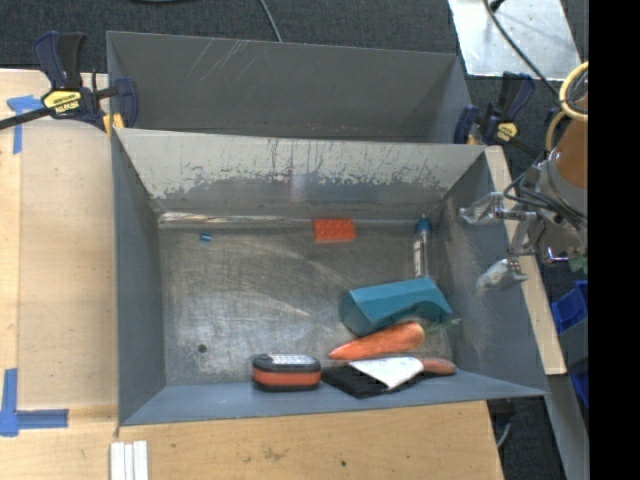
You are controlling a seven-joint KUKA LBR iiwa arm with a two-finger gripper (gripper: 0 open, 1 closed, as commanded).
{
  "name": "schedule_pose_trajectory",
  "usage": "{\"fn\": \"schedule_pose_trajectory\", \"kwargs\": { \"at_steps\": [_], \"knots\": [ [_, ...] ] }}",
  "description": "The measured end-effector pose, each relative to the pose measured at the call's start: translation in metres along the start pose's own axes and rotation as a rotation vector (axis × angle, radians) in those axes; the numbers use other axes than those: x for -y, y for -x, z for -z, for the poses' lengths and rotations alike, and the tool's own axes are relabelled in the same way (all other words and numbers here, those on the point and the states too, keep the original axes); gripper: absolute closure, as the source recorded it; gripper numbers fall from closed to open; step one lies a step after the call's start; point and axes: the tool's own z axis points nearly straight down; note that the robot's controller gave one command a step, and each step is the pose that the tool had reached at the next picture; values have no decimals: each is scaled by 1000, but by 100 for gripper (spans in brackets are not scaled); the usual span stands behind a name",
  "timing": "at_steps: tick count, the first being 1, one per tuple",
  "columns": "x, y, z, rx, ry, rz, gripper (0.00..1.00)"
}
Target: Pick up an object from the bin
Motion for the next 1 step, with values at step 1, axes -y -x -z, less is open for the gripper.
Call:
{"fn": "schedule_pose_trajectory", "kwargs": {
  "at_steps": [1],
  "knots": [
    [0,0,0,0,0,0,0]
  ]
}}
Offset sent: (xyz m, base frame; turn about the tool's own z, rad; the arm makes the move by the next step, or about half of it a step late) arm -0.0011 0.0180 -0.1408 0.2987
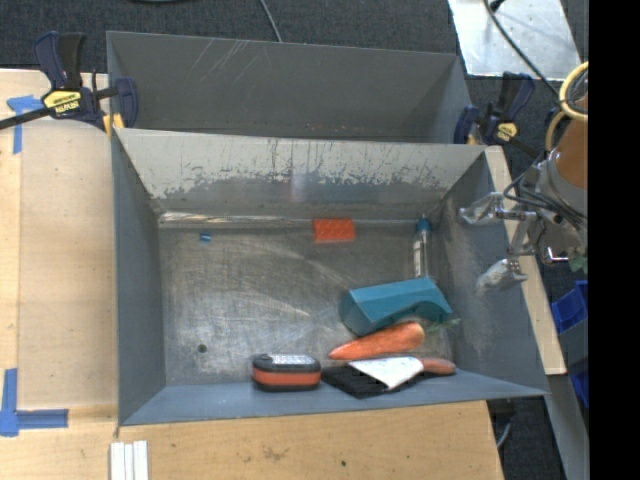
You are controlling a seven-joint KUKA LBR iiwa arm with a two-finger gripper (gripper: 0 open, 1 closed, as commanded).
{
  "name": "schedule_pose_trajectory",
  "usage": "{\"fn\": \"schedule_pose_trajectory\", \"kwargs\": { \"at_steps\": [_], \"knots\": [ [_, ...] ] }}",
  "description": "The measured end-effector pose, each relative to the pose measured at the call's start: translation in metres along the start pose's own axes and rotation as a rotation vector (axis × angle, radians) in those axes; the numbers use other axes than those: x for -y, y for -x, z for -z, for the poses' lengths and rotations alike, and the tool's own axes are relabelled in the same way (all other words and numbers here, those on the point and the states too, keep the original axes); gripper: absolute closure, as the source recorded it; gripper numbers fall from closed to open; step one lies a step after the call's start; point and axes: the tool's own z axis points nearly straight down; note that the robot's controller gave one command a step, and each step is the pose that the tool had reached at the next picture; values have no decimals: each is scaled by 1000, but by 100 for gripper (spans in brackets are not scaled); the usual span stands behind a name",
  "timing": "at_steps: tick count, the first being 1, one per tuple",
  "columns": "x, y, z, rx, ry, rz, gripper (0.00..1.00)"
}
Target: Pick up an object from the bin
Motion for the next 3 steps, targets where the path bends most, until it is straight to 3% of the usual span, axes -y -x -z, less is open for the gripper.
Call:
{"fn": "schedule_pose_trajectory", "kwargs": {
  "at_steps": [1,2,3],
  "knots": [
    [-4,1,-34,5,-1,-81,0],
    [-6,-4,-59,-3,1,-295,0],
    [-9,4,-76,-3,0,-221,0]
  ]
}}
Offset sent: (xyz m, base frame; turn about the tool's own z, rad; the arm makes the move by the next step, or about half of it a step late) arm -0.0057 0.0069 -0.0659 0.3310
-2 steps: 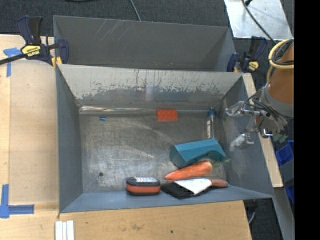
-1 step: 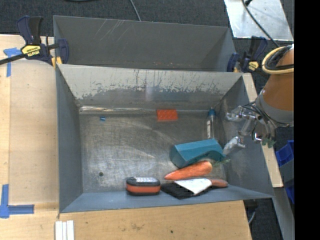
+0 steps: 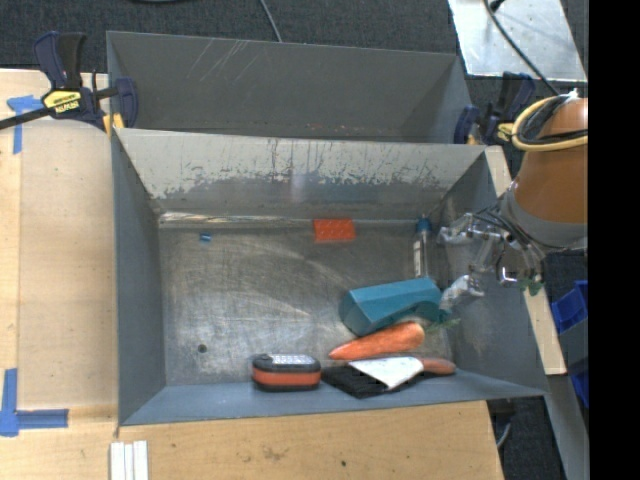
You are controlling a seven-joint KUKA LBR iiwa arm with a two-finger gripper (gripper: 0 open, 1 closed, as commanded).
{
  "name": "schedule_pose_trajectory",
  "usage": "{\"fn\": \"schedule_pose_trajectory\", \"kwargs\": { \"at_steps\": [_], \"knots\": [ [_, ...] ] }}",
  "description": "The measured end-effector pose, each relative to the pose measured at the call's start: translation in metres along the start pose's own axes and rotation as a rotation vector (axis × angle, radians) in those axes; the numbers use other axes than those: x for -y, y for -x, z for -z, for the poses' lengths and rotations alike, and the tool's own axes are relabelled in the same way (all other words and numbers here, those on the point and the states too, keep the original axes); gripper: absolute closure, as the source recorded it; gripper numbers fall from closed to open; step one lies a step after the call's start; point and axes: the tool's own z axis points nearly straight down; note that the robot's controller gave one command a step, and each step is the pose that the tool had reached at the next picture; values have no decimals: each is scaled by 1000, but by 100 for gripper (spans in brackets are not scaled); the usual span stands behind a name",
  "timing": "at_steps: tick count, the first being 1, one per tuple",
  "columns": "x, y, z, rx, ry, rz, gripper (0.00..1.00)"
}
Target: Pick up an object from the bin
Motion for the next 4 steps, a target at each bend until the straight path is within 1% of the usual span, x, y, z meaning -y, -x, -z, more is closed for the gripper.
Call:
{"fn": "schedule_pose_trajectory", "kwargs": {
  "at_steps": [1,2,3,4],
  "knots": [
    [-27,3,-17,1,-1,250,0],
    [-39,-21,-78,0,-3,-25,100],
    [-39,-21,-78,0,-3,-24,100],
    [-42,-25,-70,2,-4,61,100]
  ]
}}
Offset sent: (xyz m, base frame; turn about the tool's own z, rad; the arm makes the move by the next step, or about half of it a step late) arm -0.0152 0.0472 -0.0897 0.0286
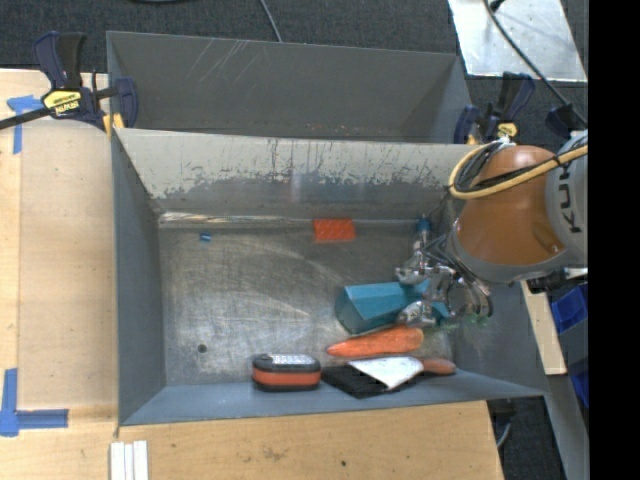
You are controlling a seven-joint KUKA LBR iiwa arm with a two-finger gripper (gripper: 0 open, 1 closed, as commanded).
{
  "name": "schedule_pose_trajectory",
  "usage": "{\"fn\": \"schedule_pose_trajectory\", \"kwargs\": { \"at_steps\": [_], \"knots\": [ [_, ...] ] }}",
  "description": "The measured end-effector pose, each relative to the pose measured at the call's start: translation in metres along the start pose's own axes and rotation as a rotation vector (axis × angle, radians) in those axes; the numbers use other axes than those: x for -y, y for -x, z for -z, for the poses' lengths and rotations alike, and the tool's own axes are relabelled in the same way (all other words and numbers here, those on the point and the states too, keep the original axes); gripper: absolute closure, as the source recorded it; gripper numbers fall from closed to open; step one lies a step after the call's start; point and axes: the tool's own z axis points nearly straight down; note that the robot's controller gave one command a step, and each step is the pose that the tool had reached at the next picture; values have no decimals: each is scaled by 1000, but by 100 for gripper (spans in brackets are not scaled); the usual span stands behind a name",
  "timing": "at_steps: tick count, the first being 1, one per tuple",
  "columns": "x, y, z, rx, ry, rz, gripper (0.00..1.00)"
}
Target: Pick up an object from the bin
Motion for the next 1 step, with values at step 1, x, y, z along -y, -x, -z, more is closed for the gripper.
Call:
{"fn": "schedule_pose_trajectory", "kwargs": {
  "at_steps": [1],
  "knots": [
    [-4,9,127,-7,3,-84,100]
  ]
}}
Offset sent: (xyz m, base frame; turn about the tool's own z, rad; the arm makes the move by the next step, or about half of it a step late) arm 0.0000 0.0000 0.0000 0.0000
